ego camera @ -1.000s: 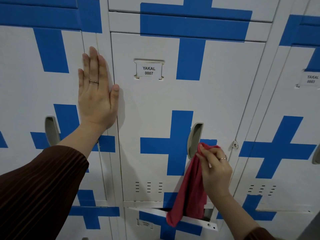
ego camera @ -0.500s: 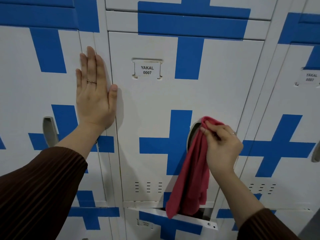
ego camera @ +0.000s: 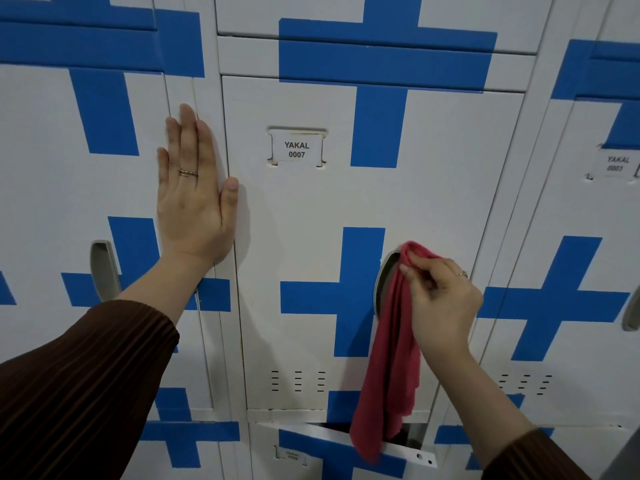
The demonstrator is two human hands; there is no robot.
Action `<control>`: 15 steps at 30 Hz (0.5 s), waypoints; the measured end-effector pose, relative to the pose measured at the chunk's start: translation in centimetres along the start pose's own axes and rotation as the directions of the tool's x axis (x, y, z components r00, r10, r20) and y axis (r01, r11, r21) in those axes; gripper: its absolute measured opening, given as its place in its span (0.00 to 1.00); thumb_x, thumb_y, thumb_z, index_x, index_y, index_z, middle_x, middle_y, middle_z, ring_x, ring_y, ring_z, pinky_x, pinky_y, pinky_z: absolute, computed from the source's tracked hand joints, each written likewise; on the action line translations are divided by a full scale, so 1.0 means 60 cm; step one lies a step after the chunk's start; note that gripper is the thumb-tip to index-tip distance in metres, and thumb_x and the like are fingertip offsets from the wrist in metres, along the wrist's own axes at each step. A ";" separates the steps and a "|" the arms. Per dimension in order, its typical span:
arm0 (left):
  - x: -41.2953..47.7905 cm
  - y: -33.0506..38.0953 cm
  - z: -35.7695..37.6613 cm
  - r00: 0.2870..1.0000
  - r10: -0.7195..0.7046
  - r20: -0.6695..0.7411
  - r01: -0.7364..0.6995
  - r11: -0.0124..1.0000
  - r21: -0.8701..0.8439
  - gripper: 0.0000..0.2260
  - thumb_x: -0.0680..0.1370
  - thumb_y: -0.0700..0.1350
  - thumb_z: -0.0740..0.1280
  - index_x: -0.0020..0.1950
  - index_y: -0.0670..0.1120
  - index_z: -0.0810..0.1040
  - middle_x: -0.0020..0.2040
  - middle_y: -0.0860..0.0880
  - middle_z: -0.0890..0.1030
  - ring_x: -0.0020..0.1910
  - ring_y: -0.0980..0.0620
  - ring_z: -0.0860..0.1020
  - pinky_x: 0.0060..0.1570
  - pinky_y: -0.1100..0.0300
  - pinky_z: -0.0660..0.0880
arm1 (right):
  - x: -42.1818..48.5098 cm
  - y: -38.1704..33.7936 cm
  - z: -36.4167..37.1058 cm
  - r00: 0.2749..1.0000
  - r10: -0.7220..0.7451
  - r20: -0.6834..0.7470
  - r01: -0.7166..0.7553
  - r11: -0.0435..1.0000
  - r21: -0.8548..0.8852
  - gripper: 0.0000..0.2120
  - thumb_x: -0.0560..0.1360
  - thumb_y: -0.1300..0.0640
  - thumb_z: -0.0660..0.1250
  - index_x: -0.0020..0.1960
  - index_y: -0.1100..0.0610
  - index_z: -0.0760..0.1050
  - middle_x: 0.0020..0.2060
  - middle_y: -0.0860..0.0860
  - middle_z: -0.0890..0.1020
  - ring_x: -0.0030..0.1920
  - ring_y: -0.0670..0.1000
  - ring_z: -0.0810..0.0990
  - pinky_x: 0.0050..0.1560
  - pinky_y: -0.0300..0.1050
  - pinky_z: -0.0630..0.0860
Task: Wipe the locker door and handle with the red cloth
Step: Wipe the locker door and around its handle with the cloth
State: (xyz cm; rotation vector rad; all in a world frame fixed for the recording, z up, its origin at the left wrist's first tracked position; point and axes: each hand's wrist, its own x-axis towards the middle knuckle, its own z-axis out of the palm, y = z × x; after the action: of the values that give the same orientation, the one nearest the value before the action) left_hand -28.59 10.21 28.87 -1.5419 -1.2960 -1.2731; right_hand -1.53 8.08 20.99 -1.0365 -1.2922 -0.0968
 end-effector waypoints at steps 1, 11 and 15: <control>0.000 0.000 0.000 1.000 0.001 -0.002 -0.001 1.000 0.001 0.27 0.80 0.50 0.46 0.75 0.36 0.48 0.75 0.36 0.50 0.75 0.41 0.46 0.73 0.54 0.40 | -0.005 0.005 -0.002 1.000 -0.010 0.018 0.010 1.000 -0.012 0.07 0.68 0.68 0.72 0.45 0.61 0.82 0.37 0.47 0.78 0.36 0.44 0.76 0.48 0.44 0.76; 0.001 -0.001 0.001 1.000 0.002 -0.002 -0.002 1.000 0.006 0.27 0.80 0.50 0.46 0.75 0.36 0.48 0.75 0.35 0.50 0.74 0.40 0.47 0.73 0.54 0.39 | 0.026 -0.024 0.006 0.995 -0.093 0.045 0.091 0.995 0.047 0.09 0.71 0.68 0.69 0.49 0.60 0.81 0.38 0.42 0.73 0.37 0.40 0.71 0.45 0.25 0.68; 0.001 -0.002 0.001 1.000 0.004 -0.007 -0.004 1.000 0.002 0.27 0.80 0.49 0.46 0.75 0.36 0.48 0.75 0.35 0.50 0.75 0.41 0.46 0.73 0.55 0.39 | 0.033 -0.011 -0.007 0.975 -0.208 0.072 0.212 0.976 -0.048 0.09 0.70 0.70 0.67 0.48 0.62 0.81 0.40 0.48 0.73 0.42 0.40 0.69 0.49 0.21 0.64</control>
State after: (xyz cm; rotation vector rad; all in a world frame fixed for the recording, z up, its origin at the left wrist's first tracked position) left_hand -28.67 10.31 28.91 -1.5367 -1.2892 -1.2735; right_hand -0.95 8.37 23.01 -0.9542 -1.4646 -0.2623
